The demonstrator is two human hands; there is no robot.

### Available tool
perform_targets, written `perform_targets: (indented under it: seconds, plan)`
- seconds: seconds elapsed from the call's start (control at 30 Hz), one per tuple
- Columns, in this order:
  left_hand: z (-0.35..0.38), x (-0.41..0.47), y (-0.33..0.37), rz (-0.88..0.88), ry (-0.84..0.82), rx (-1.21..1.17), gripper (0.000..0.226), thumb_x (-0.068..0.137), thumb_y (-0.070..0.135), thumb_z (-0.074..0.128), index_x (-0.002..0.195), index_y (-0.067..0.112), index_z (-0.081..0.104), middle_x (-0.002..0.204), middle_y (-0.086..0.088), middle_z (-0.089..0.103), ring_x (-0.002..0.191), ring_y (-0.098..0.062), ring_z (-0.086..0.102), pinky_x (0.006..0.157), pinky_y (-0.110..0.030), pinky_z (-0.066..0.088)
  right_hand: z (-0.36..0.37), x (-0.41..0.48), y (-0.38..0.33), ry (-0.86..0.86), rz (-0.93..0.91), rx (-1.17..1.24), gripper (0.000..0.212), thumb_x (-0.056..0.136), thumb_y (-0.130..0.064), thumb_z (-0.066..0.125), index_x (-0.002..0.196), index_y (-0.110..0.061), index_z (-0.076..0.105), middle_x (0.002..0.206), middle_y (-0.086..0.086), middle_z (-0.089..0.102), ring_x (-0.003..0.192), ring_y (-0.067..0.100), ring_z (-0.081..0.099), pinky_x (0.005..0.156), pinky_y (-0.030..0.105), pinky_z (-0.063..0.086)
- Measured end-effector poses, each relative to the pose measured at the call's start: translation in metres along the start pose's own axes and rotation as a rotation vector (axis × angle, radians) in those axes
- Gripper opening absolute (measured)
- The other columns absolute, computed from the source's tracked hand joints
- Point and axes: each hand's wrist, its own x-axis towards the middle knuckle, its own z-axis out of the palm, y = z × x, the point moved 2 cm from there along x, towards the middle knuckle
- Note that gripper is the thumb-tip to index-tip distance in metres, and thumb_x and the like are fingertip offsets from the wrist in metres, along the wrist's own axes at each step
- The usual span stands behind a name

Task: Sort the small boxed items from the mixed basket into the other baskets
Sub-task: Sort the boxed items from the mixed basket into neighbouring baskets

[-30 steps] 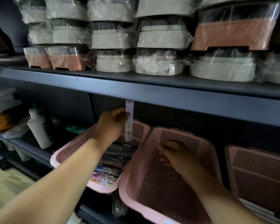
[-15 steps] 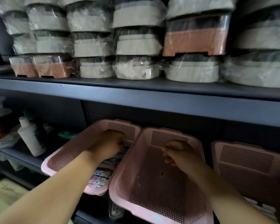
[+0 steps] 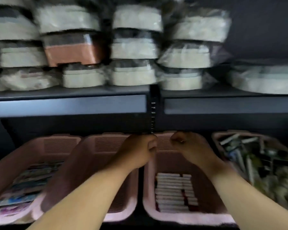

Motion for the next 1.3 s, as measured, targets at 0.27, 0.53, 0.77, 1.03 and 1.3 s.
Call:
perform_targets:
  seconds: [0.27,0.53,0.77,1.03,1.3]
  plan:
    - [0.097,0.039,0.158,0.265,-0.099,-0.016,0.027,0.094,0.036,0.065,0.121,0.033,0.071,0.123,0.005,0.071,0.112,-0.021,0.065,0.091,-0.035,0.054,-0.107,-0.059,0.134,0.153,0.248,-0.106,0.017,0.091,-0.017,0.059,0.091,-0.017,0.075,0.087,0.001,0.073,0.084,0.019,0.066,0.074,0.029,0.049]
    - [0.183,0.046,0.244,0.327,-0.268,-0.013,0.028,0.096,0.041,0.059,0.122,0.034,0.066,0.122,0.006,0.07,0.11,-0.02,0.065,0.084,-0.031,0.053,-0.169,-0.121,0.234,0.282,0.456,-0.143,0.019,0.099,-0.017,0.054,0.107,-0.014,0.07,0.101,0.002,0.068,0.098,0.025,0.065,0.076,0.027,0.044]
    - [0.218,0.048,0.267,0.317,-0.286,0.09,0.049,0.096,0.054,0.057,0.141,0.033,0.058,0.138,0.002,0.061,0.126,-0.024,0.056,0.104,-0.039,0.048,-0.153,-0.135,0.274,0.26,0.565,-0.236,0.018,0.092,-0.039,0.049,0.1,-0.029,0.062,0.107,-0.006,0.067,0.092,0.018,0.063,0.081,0.031,0.053]
    - [0.236,0.047,0.271,0.317,-0.325,0.395,0.053,0.101,0.043,0.053,0.152,0.04,0.039,0.162,-0.004,0.028,0.143,-0.035,0.031,0.115,-0.051,0.034,-0.147,-0.137,0.272,0.023,0.579,-0.342,0.029,0.104,-0.033,0.042,0.127,-0.028,0.059,0.122,-0.008,0.062,0.115,0.012,0.056,0.094,0.02,0.036]
    - [0.234,0.041,0.271,0.358,-0.302,0.339,0.046,0.095,0.022,0.057,0.139,0.034,0.052,0.143,-0.002,0.045,0.133,-0.033,0.043,0.105,-0.05,0.043,-0.16,-0.142,0.261,0.136,0.48,-0.212,0.014,0.094,-0.028,0.055,0.091,-0.033,0.067,0.091,-0.003,0.069,0.088,0.021,0.069,0.078,0.036,0.058]
